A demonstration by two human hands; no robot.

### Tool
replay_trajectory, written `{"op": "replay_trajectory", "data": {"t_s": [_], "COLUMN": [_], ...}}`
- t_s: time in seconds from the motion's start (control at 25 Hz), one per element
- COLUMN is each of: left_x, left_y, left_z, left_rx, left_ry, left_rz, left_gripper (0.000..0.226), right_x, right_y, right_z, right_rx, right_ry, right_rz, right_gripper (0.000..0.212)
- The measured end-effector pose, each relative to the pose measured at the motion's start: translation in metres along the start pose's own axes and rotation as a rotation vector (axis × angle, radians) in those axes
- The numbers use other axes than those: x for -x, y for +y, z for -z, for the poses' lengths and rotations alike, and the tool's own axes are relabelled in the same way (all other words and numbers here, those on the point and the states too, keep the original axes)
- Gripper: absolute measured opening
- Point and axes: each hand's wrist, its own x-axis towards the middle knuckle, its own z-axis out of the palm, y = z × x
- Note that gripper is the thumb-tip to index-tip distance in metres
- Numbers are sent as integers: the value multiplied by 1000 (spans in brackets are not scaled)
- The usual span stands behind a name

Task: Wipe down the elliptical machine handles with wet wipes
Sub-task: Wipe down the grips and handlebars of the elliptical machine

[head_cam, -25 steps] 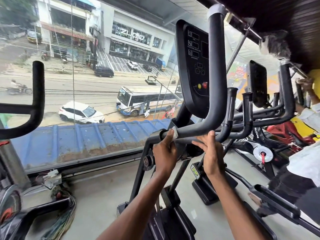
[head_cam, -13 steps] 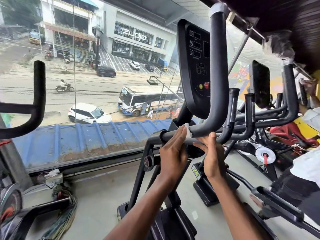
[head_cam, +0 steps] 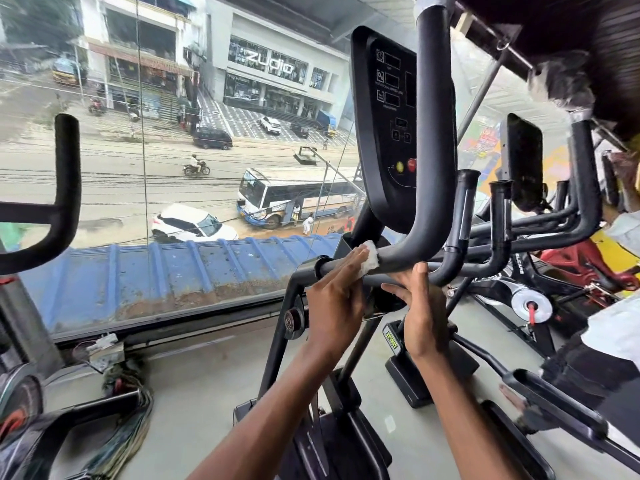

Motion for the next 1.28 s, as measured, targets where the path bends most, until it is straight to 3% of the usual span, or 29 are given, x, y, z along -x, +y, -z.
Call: {"op": "replay_trajectory", "data": {"t_s": [0.16, 0.24, 0.4, 0.6, 0.76, 0.88, 1.04, 1.16, 1.28], "left_x": [-4, 3, 17, 9, 12, 10, -1, 1, 11], "left_y": [33, 25, -5, 42, 33, 23, 53, 53, 38], "left_z": [-11, -13, -6, -9, -3, 4, 0, 6, 10], "left_rx": [48, 56, -100, 55, 37, 4, 179, 149, -16], "left_ry": [87, 63, 24, 66, -31, -53, -23, -58, -81], "left_rz": [-17, -16, 36, 83, 12, 160, 219, 137, 24], "left_gripper": [45, 48, 48, 42, 51, 45, 39, 47, 60], "right_x": [1, 0, 0, -1, 0, 0, 3, 3, 1], "right_y": [0, 2, 1, 6, 3, 0, -7, -14, -13], "right_z": [-1, 0, 1, 2, 0, -1, 0, 2, 4], "right_rx": [-48, -22, -22, -48, -70, -51, -71, -109, -85], "right_ry": [5, -1, -20, -17, -26, -14, -39, -92, -74], "right_rz": [7, 2, 6, -9, -2, -20, -29, -22, -43], "right_gripper": [77, 83, 74, 87, 84, 94, 95, 79, 83]}}
